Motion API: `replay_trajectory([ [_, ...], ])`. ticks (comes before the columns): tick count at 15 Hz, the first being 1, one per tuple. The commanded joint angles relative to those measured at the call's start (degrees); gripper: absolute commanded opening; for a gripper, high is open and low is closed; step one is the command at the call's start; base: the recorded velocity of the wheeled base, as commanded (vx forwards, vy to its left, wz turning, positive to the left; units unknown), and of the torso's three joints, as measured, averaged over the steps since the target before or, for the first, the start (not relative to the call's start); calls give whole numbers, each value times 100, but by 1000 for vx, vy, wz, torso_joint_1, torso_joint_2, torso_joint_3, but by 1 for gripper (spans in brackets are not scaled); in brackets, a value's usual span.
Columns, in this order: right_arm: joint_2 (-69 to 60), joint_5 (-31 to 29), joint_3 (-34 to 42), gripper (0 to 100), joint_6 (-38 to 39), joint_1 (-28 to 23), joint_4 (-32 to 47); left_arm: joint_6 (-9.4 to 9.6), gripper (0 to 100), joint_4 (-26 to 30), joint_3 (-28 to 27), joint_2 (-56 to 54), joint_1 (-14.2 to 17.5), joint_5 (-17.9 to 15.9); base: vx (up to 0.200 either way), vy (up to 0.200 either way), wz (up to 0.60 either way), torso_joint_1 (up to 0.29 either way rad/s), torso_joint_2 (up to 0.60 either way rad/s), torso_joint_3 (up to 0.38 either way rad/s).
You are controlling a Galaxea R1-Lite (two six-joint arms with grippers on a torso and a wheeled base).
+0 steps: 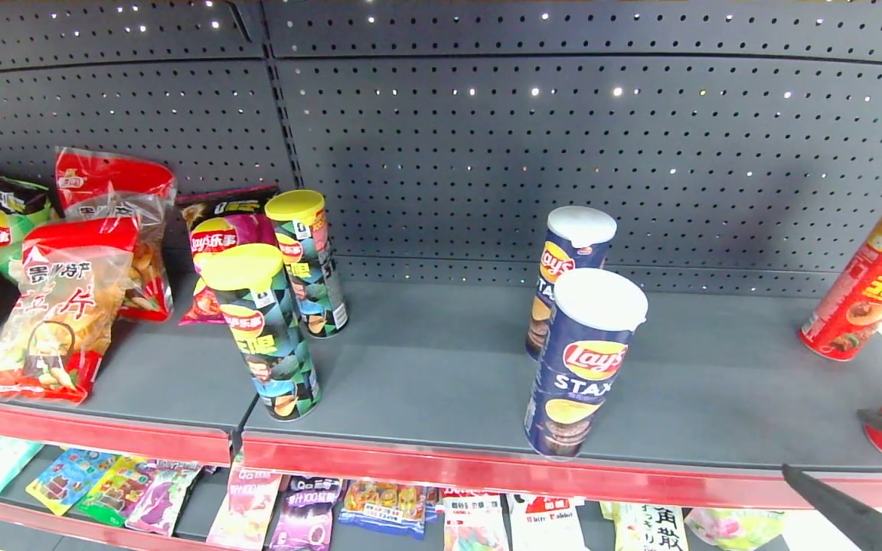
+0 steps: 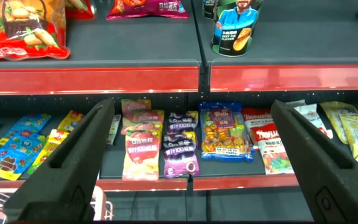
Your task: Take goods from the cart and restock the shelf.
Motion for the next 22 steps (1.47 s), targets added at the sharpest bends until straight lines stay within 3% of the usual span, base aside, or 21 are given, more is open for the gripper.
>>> replay_trajectory([
  [1,-1643,3,341,100,74,-317,654,-2,100,0,0,9,1,1,0,0,0,0,0,0],
  [7,-3489,-304,-11,100,126,-326,2632,-2,100,0,0,9,1,1,0,0,0,0,0,0],
  [9,-4086,-401,147,100,135,-343,2693,-2,100,0,0,9,1,1,0,0,0,0,0,0],
  [13,-4236,-1412,473,100,337,-335,2588,-2,100,0,0,9,1,1,0,0,0,0,0,0],
  [18,-4631,-920,648,100,812,26,2359,-2,100,0,0,9,1,1,0,0,0,0,0,0],
  [22,-4710,-1069,675,100,1040,-1,2307,-2,100,0,0,9,1,1,0,0,0,0,0,0],
])
